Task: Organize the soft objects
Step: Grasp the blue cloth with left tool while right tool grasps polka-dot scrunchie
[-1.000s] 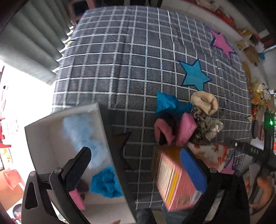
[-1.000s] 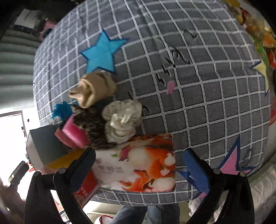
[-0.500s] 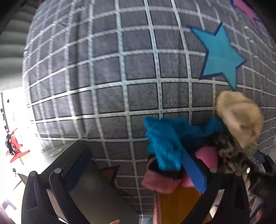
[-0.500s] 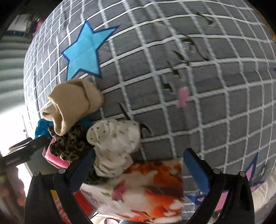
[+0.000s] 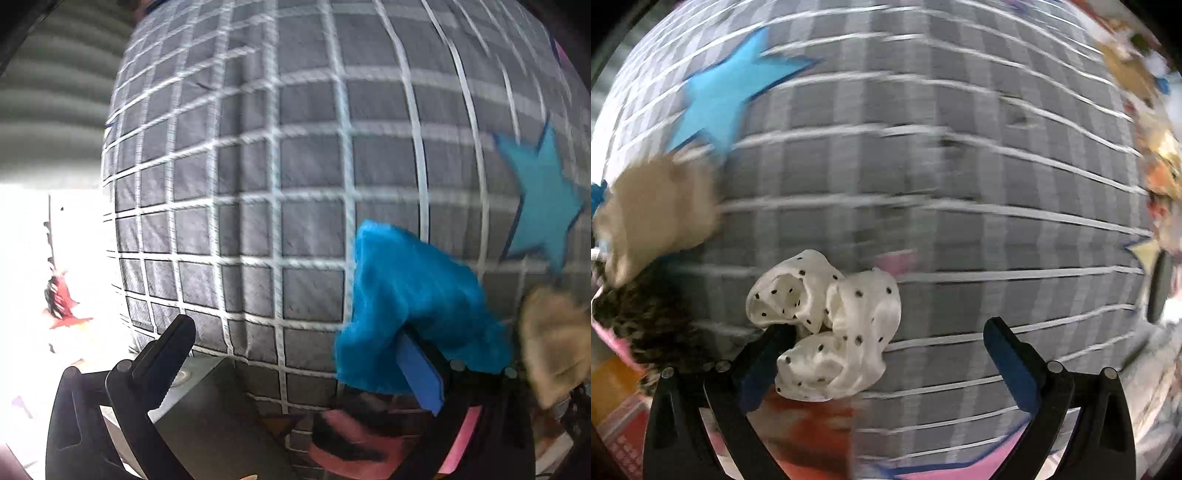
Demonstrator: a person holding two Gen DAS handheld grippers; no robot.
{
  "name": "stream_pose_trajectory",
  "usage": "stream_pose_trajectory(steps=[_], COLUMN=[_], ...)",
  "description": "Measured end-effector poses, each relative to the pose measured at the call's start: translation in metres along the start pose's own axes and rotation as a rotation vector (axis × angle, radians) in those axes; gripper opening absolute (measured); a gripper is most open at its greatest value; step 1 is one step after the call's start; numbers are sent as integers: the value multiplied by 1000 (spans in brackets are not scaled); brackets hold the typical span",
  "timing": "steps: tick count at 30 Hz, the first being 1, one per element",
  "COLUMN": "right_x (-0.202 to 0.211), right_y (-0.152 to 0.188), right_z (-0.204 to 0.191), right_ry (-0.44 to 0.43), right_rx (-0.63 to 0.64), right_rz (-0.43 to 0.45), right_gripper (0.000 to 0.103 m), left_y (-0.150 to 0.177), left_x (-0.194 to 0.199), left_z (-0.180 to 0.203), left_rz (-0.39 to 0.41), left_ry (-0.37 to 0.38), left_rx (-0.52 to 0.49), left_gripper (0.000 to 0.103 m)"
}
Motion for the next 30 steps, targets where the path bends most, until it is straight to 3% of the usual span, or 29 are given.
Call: stream_pose_trajectory(steps=[2, 5, 9, 12, 15, 20, 22, 24, 29, 30], right_x=[0, 6, 16, 21, 27, 10, 11, 11, 12, 10], right_y=[-2, -2, -3, -9, -11, -19, -17, -19, -23, -22], right_z=[28, 58, 68, 55, 3, -27, -45, -60, -78, -64], right_ry=[-51, -175, -265, -263, -241, -182, -117, -78, -89, -92], right_rx=[-88, -193, -221, -184, -137, -83, -60, -37, -56, -56], right_rz=[-8, 3, 14, 22, 3, -34, -25, -25, -17, -18], right_gripper=[102, 102, 102, 102, 102, 102, 102, 103, 103, 103], left_y=[-1, 0, 1, -3, -7, -16, -19, -16, -10, -4], left_x=[10, 20, 22, 14, 3, -16, -20, -26, -38, -39], left_z=[-6, -10, 7, 24, 35, 56, 61, 53, 32, 30], left_rz=[11, 8, -19, -46, -80, -135, -140, -150, -176, -198], left_ry=[71, 114, 189, 224, 198, 213, 224, 231, 272, 272], left_rx=[12, -10, 3, 18, -6, 40, 50, 49, 85, 93], left_gripper=[103, 103, 103, 103, 103, 103, 103, 103, 103, 103])
Point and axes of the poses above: each gripper's, at about its wrist camera, not at the fingertips, and x roughly against the way its jaws point, z to its right, y to its underside, the point moved 1 cm from there along -x, roughly the way its jaws point, and after that the axes turned 12 degrees about y, right-handed, at the moved point
